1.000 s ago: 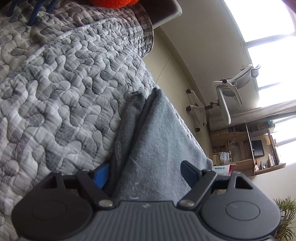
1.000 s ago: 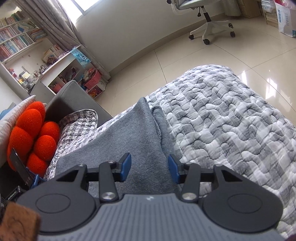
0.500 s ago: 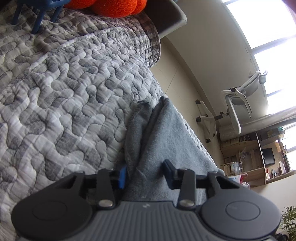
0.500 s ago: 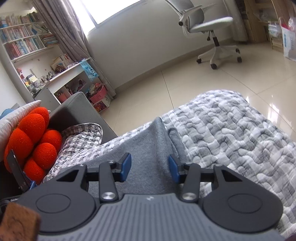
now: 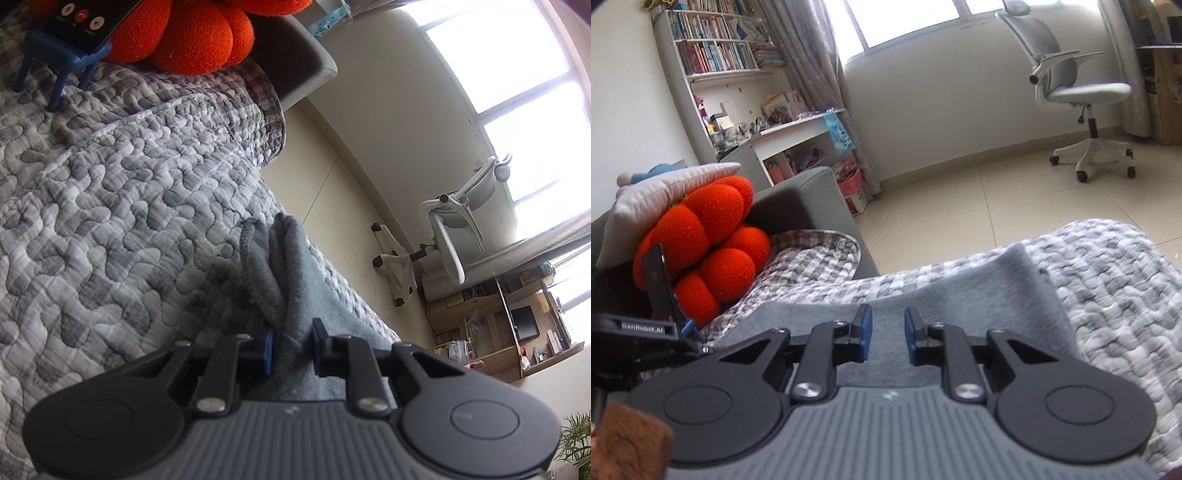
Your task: Fold clothes
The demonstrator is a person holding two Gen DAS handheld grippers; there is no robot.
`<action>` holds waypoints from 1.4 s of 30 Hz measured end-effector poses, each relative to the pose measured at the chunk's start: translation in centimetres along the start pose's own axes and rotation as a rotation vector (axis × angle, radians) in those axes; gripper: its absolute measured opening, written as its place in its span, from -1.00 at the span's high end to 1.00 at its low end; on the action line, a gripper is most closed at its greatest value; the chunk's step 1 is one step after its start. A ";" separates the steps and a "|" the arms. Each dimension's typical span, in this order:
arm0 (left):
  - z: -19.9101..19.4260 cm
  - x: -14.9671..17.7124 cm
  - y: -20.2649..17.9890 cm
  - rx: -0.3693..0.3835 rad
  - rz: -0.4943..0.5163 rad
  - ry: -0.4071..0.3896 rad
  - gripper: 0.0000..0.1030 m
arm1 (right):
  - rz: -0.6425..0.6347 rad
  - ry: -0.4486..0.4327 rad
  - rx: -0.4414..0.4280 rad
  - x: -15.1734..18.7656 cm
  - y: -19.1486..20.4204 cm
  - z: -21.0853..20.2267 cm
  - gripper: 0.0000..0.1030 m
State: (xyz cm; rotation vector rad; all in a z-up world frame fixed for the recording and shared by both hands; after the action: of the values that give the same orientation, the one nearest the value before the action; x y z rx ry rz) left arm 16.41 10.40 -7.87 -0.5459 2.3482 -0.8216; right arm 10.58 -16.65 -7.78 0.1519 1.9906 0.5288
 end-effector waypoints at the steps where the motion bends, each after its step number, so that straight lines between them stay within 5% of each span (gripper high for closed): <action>1: 0.0 0.0 -0.2 0.004 -0.003 -0.003 0.63 | 0.001 0.017 -0.012 0.3 0.3 0.3 0.69; 7: -0.5 0.7 -2.2 0.023 0.021 -0.018 0.64 | 0.044 0.192 -0.083 3.0 1.2 2.6 0.72; 11: -0.8 1.6 -4.6 0.040 0.082 -0.025 0.64 | 0.154 0.211 -0.149 3.5 0.6 3.1 0.76; 14: -0.6 2.5 -6.3 0.058 0.120 -0.026 0.64 | 0.258 0.180 -0.176 2.5 -0.6 2.2 0.52; 19: 1.0 4.4 -8.3 0.082 0.161 0.004 0.64 | 0.431 0.111 -0.187 1.0 -3.8 0.0 0.48; 22: 2.5 5.8 -9.2 0.097 0.183 0.037 0.64 | 0.528 0.051 -0.194 0.0 -5.9 -1.5 0.11; 27: 5.1 8.4 -10.2 0.117 0.244 0.103 0.60 | 0.694 0.005 -0.229 -0.6 -8.9 -2.3 0.05; 34: 6.3 9.7 -10.0 0.272 0.237 0.215 0.34 | 0.880 -0.032 -0.273 -0.1 -11.4 -3.1 -0.10; 39: 4.0 8.7 -9.6 0.374 0.256 0.213 0.16 | 0.909 -0.039 -0.287 -0.2 -11.7 -3.3 -0.16; 42: 3.2 8.0 -8.5 0.339 0.269 0.175 0.21 | 0.913 -0.042 -0.286 -0.3 -11.6 -3.2 -0.17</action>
State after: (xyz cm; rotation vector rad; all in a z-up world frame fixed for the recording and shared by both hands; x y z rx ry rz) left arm 14.03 -1.46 -7.35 -0.0166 2.2974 -1.1419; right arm 9.33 -28.07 -11.28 0.9018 1.6985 1.3583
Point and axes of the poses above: each gripper's, at about its wrist camera, not at the fingertips, and z roughly the way its jaws point, y to its left, x to its underside, the point moved 3 cm from there along z, roughly the way its jaws point, and after that the axes turned 7 degrees about -x, right-handed, at the moved point
